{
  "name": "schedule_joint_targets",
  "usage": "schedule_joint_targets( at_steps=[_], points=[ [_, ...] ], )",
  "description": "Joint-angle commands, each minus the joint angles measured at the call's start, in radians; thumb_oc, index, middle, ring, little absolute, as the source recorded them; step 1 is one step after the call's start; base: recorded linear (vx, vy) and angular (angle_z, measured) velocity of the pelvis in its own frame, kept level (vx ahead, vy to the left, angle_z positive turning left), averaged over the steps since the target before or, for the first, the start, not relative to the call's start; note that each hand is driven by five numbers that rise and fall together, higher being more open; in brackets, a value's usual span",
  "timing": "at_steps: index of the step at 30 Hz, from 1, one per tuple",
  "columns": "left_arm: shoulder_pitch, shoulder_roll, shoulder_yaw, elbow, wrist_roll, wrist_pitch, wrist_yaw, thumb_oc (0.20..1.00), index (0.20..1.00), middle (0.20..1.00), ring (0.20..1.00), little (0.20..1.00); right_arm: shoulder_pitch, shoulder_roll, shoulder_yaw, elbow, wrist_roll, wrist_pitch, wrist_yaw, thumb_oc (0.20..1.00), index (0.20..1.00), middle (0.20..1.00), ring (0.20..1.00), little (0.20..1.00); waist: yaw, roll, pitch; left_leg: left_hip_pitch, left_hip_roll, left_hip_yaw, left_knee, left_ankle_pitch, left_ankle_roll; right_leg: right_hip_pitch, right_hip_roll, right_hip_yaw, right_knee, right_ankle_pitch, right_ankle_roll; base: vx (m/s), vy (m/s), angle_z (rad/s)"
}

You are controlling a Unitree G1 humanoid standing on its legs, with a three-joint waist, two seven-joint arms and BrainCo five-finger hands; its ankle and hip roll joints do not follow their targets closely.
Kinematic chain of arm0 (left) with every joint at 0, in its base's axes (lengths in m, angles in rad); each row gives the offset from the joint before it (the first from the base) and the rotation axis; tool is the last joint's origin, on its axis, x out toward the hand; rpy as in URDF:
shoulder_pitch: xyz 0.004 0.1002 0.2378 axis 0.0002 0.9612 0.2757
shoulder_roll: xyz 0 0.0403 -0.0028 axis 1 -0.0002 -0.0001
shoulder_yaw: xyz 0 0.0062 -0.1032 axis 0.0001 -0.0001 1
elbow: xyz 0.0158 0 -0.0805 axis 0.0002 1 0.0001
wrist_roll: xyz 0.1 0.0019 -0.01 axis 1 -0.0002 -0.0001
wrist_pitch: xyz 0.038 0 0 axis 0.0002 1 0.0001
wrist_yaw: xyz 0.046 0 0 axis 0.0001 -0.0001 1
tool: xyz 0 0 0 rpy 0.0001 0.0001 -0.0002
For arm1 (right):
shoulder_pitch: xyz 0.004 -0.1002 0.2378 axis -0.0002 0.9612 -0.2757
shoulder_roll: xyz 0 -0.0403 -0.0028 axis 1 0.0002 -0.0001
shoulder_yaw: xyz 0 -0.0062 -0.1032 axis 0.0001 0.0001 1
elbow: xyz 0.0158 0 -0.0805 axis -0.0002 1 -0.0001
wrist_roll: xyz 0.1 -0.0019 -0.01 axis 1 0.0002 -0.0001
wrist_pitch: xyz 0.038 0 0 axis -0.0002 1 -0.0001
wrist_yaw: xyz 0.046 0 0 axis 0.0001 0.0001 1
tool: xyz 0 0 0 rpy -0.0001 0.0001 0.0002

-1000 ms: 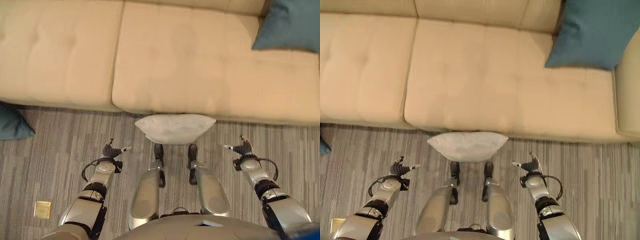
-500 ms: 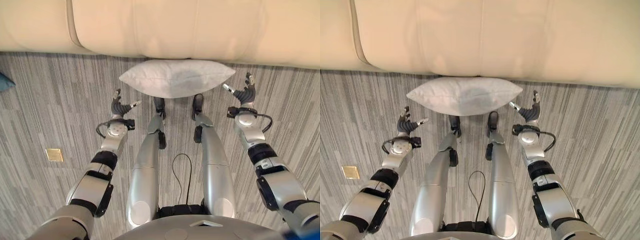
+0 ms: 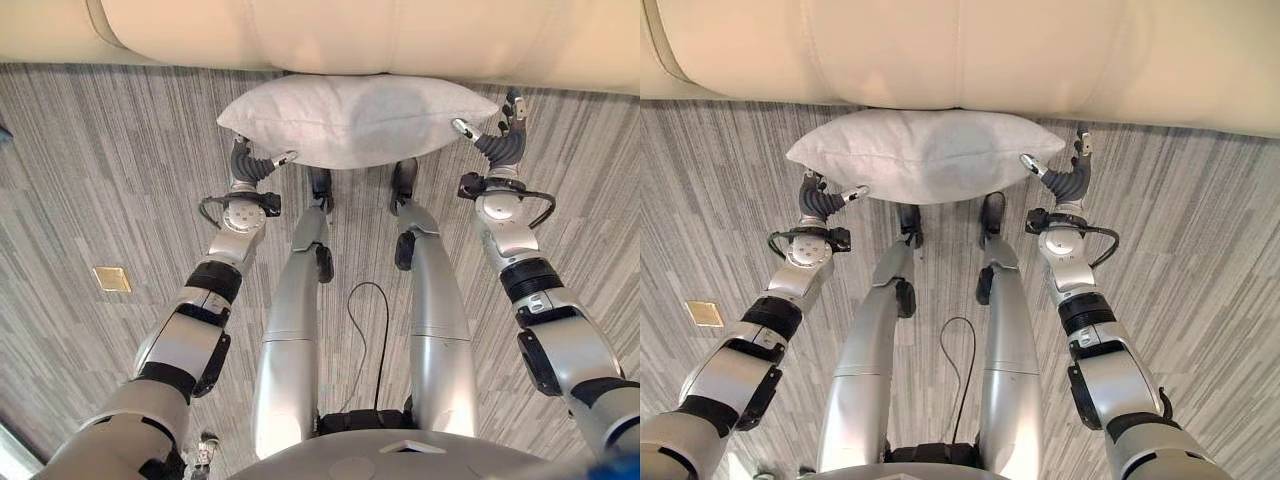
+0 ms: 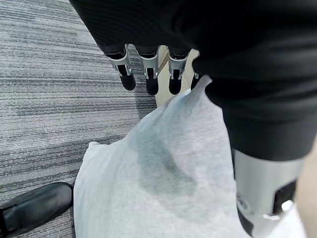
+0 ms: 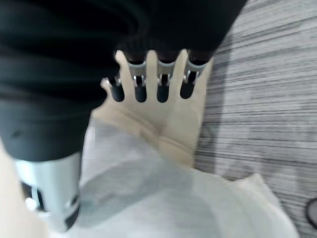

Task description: Pick up all the scattered cushions and arrange them neatly on the sofa.

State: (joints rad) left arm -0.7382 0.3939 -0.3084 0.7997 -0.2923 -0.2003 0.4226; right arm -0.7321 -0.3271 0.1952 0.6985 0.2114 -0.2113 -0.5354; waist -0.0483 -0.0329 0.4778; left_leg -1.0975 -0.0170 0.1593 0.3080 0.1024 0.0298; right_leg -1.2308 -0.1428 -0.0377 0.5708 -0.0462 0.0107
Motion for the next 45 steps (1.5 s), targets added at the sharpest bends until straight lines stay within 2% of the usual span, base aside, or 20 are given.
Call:
schedule_joint_targets(
  at_steps=[1,10,18,19,20,21,28,30,33,34,36,37,39,40,43,44,45],
  points=[
    [0.06,-0.016,-0.025,0.003,0.017,-0.019,0.019,1.0,1.0,1.0,1.0,1.0,0.067,0.021,0.061,-0.002,-0.038,-0.017,-0.028,1.0,1.0,1.0,1.0,1.0,-0.027,0.033,-0.136,-0.083,0.022,-0.049,0.075,-0.134,-0.038,-0.011,-0.047,-0.01,-0.191,0.121,0.118,0.0,0.0,0.0],
    [-0.038,-0.025,-0.061,-0.022,0.019,-0.029,0.039,1.0,1.0,1.0,1.0,1.0,-0.046,0.041,0.123,0.064,-0.066,-0.007,-0.036,1.0,1.0,1.0,1.0,1.0,-0.022,0.047,-0.144,-0.156,0.032,-0.057,0.076,-0.119,-0.048,-0.079,-0.046,-0.018,-0.184,0.119,0.121,0.02,-0.036,0.02],
    [-0.214,-0.078,-0.127,-0.051,0.0,-0.049,0.076,1.0,1.0,1.0,1.0,1.0,-0.266,0.086,0.218,0.132,-0.116,0.02,-0.07,1.0,1.0,1.0,1.0,1.0,0.003,0.064,-0.146,-0.187,0.035,-0.08,0.052,-0.1,-0.056,-0.112,-0.042,-0.032,-0.178,0.107,0.127,0.02,-0.049,0.03],
    [-0.23,-0.08,-0.128,-0.058,-0.003,-0.052,0.08,1.0,1.0,1.0,1.0,1.0,-0.285,0.086,0.221,0.13,-0.115,0.018,-0.072,0.827,0.827,0.827,0.827,0.827,0.005,0.064,-0.146,-0.19,0.034,-0.082,0.053,-0.099,-0.056,-0.115,-0.041,-0.034,-0.175,0.105,0.127,0.03,-0.084,0.09],
    [-0.254,-0.082,-0.131,-0.079,-0.009,-0.059,0.087,0.266,0.266,0.266,0.266,0.266,-0.315,0.089,0.225,0.118,-0.114,0.017,-0.076,0.2,0.2,0.2,0.2,0.2,0.007,0.064,-0.149,-0.193,0.032,-0.085,0.053,-0.099,-0.057,-0.119,-0.038,-0.035,-0.169,0.101,0.126,0.02,-0.066,0.09],
    [-0.269,-0.084,-0.133,-0.09,-0.017,-0.068,0.091,0.2,0.2,0.2,0.2,0.2,-0.331,0.09,0.225,0.104,-0.108,0.01,-0.077,0.2,0.2,0.2,0.2,0.2,0.008,0.064,-0.152,-0.192,0.032,-0.089,0.053,-0.098,-0.057,-0.121,-0.035,-0.035,-0.165,0.099,0.126,0.02,-0.062,0.06],
    [-0.228,-0.063,-0.091,-0.205,-0.037,-0.089,0.083,0.2,0.2,0.2,0.2,0.2,-0.295,0.066,0.177,-0.041,-0.111,-0.022,-0.07,0.2,0.2,0.2,0.2,0.2,0.006,0.051,-0.189,-0.161,0.031,-0.1,0.042,-0.099,-0.058,-0.101,-0.021,-0.05,-0.149,0.084,0.124,0.02,-0.02,0.03],
    [-0.174,-0.078,-0.064,-0.246,-0.046,-0.091,0.066,0.2,0.2,0.2,0.2,0.2,-0.227,0.065,0.155,-0.086,-0.111,-0.032,-0.05,0.2,0.2,0.2,0.2,0.2,0.003,0.043,-0.205,-0.121,0.027,-0.102,0.041,-0.105,-0.056,-0.068,-0.018,-0.059,-0.137,0.078,0.122,0.01,-0.007,0.04],
    [-0.053,-0.09,-0.044,-0.362,-0.038,-0.096,0.026,0.2,0.2,0.2,0.2,0.2,-0.089,0.059,0.131,-0.183,-0.113,-0.048,-0.002,0.2,0.2,0.2,0.2,0.2,-0.003,0.031,-0.222,0.006,0.025,-0.108,0.016,-0.118,-0.058,0.052,-0.022,-0.074,-0.146,0.066,0.119,-0.01,-0.018,0.0],
    [0.012,-0.088,-0.04,-0.422,-0.023,-0.101,0.0,0.2,0.2,0.2,0.2,0.2,-0.009,0.06,0.117,-0.228,-0.099,-0.065,0.028,0.2,0.2,0.2,0.2,0.2,-0.009,0.022,-0.231,0.091,0.024,-0.108,-0.002,-0.13,-0.062,0.126,-0.027,-0.083,-0.155,0.062,0.118,-0.07,-0.007,-0.06],
    [0.203,-0.096,-0.04,-0.548,-0.004,-0.098,-0.044,0.2,0.2,0.2,0.2,0.2,0.211,0.07,0.089,-0.362,-0.08,-0.076,0.09,0.2,0.2,0.2,0.2,0.2,-0.025,0.004,-0.255,0.329,0.015,-0.106,-0.077,-0.118,-0.061,0.37,-0.03,-0.117,-0.259,0.082,0.104,-0.04,-0.002,-0.04],
    [0.206,-0.096,-0.04,-0.55,-0.004,-0.097,-0.044,0.2,0.2,0.2,0.2,0.2,0.215,0.07,0.089,-0.365,-0.081,-0.075,0.091,0.2,0.2,0.2,0.2,0.2,-0.025,0.004,-0.25,0.34,0.015,-0.107,-0.082,-0.116,-0.061,0.381,-0.03,-0.118,-0.264,0.083,0.104,0.07,-0.014,-0.1],
    [0.281,-0.093,-0.032,-0.59,-0.002,-0.101,-0.055,0.2,0.2,0.2,0.2,0.2,0.291,0.074,0.082,-0.405,-0.077,-0.079,0.114,0.2,0.2,0.2,0.2,0.2,-0.028,-0.002,-0.266,0.441,0.014,-0.106,-0.115,-0.118,-0.064,0.49,-0.024,-0.124,-0.315,0.083,0.105,0.14,-0.029,-0.17],
    [0.346,-0.087,-0.018,-0.637,-0.005,-0.105,-0.069,0.2,0.2,0.2,0.2,0.2,0.361,0.059,0.068,-0.457,-0.089,-0.08,0.13,0.2,0.2,0.2,0.2,0.2,-0.032,-0.008,-0.283,0.53,0.018,-0.106,-0.144,-0.119,-0.066,0.589,-0.015,-0.131,-0.36,0.08,0.107,0.2,-0.05,-0.16],
    [0.436,-0.061,-0.002,-0.698,0.003,-0.109,-0.085,0.2,0.2,0.2,0.2,0.2,0.447,0.042,0.041,-0.524,-0.092,-0.083,0.15,0.2,0.2,0.2,0.2,0.2,-0.035,-0.015,-0.307,0.663,0.028,-0.099,-0.198,-0.117,-0.071,0.741,0.001,-0.138,-0.432,0.074,0.112,0.23,-0.06,-0.07],
    [0.504,-0.038,0.019,-0.744,0.019,-0.112,-0.093,0.2,0.2,0.2,0.2,0.2,0.502,0.017,0.015,-0.579,-0.112,-0.08,0.165,0.2,0.2,0.2,0.2,0.2,-0.039,-0.019,-0.339,0.773,0.047,-0.087,-0.244,-0.112,-0.078,0.864,0.016,-0.137,-0.488,0.071,0.118,0.34,-0.071,-0.18],
    [0.549,-0.025,0.035,-0.773,0.02,-0.11,-0.098,0.2,0.2,0.2,0.2,0.2,0.537,0.005,0.001,-0.612,-0.122,-0.078,0.175,0.2,0.2,0.2,0.2,0.2,-0.04,-0.019,-0.362,0.833,0.058,-0.078,-0.269,-0.112,-0.081,0.921,0.025,-0.134,-0.508,0.065,0.119,0.33,-0.074,-0.17]
  ],
)
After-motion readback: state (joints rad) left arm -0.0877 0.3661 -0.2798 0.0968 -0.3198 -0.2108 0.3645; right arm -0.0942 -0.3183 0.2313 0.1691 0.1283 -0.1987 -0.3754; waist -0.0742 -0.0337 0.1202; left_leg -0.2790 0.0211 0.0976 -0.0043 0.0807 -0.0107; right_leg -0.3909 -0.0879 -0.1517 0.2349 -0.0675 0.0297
